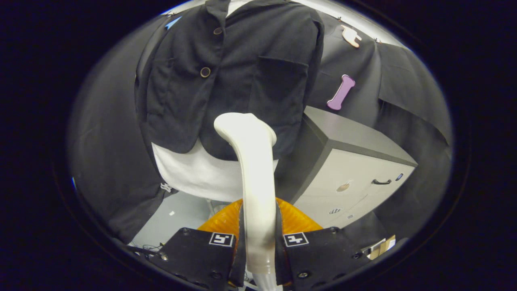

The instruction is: Iron the clothes twice with a garment steamer, once on the left side and once on the right side.

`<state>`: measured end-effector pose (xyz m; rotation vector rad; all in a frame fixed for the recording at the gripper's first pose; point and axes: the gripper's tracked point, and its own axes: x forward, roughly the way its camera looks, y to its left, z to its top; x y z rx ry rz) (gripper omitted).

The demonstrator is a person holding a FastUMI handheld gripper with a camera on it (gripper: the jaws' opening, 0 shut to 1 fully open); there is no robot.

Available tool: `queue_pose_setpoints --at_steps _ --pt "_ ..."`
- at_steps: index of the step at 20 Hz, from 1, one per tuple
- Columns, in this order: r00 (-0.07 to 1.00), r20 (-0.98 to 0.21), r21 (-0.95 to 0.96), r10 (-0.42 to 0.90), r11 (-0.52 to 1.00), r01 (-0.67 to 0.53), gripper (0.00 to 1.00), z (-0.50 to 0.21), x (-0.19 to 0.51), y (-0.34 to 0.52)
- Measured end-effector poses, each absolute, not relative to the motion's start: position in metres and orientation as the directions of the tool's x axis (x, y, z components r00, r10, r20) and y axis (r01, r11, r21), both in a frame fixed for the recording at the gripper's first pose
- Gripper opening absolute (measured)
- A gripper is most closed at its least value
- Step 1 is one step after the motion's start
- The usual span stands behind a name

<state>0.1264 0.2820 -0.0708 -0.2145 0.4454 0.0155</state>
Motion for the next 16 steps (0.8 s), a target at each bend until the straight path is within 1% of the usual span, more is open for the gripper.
queue_pose_setpoints --at_steps 5,8,12,16 --pt "0.873 -0.488 -0.189 -0.009 0.977 -0.096 0.31 -0.097 0.119 0.282" --pt "0.866 -0.499 -0.158 0.036 0.979 -0.132 0.31 -0.098 0.111 0.289" --pt "0.877 -0.472 -0.161 0.091 0.969 -0.187 0.31 -0.080 0.099 0.306" --pt "0.899 -0.413 -0.156 0.148 0.961 -0.230 0.31 -0.046 0.095 0.329"
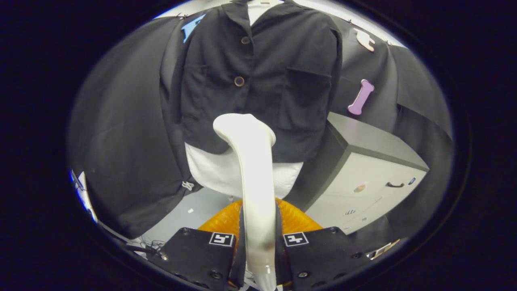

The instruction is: Iron the clothes twice with a garment steamer, once on the left side and once on the right side.

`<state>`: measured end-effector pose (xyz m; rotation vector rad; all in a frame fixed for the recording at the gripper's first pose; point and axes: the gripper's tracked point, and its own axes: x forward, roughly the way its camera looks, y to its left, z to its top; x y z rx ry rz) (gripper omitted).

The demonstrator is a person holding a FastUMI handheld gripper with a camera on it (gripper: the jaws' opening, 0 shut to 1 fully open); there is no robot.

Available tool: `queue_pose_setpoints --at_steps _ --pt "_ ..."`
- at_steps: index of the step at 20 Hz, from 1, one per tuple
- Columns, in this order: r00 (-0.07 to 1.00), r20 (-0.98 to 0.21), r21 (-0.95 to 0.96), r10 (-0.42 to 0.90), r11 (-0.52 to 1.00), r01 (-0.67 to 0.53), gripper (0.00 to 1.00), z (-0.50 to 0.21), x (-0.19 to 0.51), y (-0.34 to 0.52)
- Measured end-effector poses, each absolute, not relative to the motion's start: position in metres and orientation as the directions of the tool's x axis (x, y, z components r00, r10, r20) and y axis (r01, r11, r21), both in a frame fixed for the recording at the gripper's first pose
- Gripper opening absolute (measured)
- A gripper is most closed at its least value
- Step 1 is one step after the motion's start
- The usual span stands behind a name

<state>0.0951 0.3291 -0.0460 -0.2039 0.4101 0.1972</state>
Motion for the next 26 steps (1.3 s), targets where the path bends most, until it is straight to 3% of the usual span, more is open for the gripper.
queue_pose_setpoints --at_steps 8,17,22,26 --pt "0.944 -0.185 -0.159 0.274 0.939 -0.304 0.31 0.087 0.093 0.391" --pt "0.959 0.040 -0.189 0.282 0.944 -0.270 0.31 0.207 0.121 0.438" --pt "0.950 0.138 -0.206 0.280 0.946 -0.249 0.31 0.250 0.128 0.460" --pt "0.951 0.141 -0.242 0.274 0.941 -0.235 0.31 0.248 0.138 0.485"
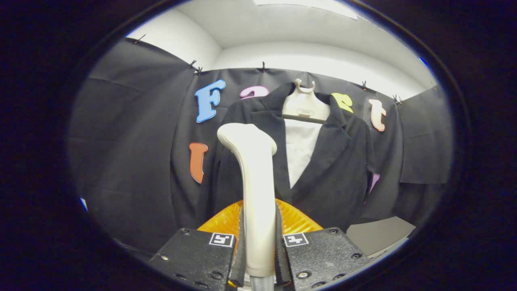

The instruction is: Iron the clothes twice with a garment steamer, once on the left side and once on the right side.

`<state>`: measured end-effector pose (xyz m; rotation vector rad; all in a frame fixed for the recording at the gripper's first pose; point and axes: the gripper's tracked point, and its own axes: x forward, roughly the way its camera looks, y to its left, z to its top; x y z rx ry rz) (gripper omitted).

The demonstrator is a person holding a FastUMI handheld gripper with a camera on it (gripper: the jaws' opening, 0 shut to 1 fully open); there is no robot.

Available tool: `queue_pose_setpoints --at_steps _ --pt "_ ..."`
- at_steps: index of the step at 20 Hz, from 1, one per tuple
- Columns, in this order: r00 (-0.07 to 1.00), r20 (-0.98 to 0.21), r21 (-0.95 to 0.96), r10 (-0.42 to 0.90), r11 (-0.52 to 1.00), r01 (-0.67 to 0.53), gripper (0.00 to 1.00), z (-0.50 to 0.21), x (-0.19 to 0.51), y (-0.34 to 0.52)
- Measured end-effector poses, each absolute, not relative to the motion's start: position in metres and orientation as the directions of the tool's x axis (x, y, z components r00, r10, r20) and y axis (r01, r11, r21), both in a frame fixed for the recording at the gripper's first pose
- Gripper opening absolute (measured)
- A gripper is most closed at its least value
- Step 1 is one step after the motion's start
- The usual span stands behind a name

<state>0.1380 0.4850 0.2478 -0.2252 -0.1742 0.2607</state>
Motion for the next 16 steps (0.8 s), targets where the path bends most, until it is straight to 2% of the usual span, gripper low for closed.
queue_pose_setpoints --at_steps 5,11,16 --pt "0.972 0.124 -0.269 0.200 0.949 -0.161 0.31 0.230 0.156 0.487" --pt "0.978 0.098 -0.300 0.183 0.943 -0.146 0.31 0.201 0.156 0.485" --pt "0.985 0.025 -0.310 0.173 0.938 -0.157 0.31 0.161 0.153 0.478"
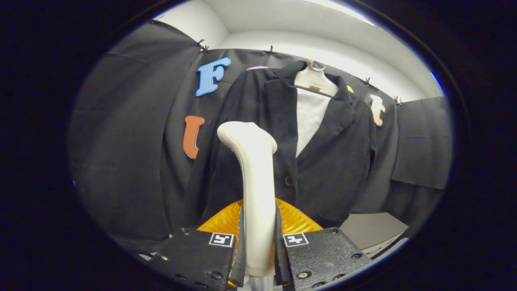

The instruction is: Iron the clothes twice with a garment steamer, once on the left side and once on the right side.

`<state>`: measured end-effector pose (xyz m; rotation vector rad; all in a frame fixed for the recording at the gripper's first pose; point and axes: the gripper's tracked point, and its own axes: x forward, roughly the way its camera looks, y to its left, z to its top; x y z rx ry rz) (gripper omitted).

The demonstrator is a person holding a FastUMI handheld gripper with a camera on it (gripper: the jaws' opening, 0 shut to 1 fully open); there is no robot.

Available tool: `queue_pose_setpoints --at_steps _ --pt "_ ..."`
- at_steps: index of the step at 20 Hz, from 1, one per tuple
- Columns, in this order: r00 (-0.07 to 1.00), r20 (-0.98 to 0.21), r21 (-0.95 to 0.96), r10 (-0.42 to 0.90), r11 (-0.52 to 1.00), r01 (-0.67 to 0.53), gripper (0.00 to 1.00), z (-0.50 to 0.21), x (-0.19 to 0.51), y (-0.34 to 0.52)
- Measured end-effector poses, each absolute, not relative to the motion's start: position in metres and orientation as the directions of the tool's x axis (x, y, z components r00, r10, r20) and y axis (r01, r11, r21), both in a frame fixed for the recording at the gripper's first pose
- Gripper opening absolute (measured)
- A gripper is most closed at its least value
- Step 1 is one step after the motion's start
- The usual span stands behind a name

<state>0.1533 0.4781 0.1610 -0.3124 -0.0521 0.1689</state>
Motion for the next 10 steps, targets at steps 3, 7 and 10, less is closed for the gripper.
queue_pose_setpoints --at_steps 3,7,10 --pt "0.986 0.011 -0.332 0.166 0.931 -0.153 0.31 0.147 0.149 0.475" --pt "0.989 -0.022 -0.354 0.149 0.923 -0.147 0.31 0.123 0.146 0.469" --pt "0.987 -0.071 -0.357 0.145 0.920 -0.161 0.31 0.099 0.144 0.462"
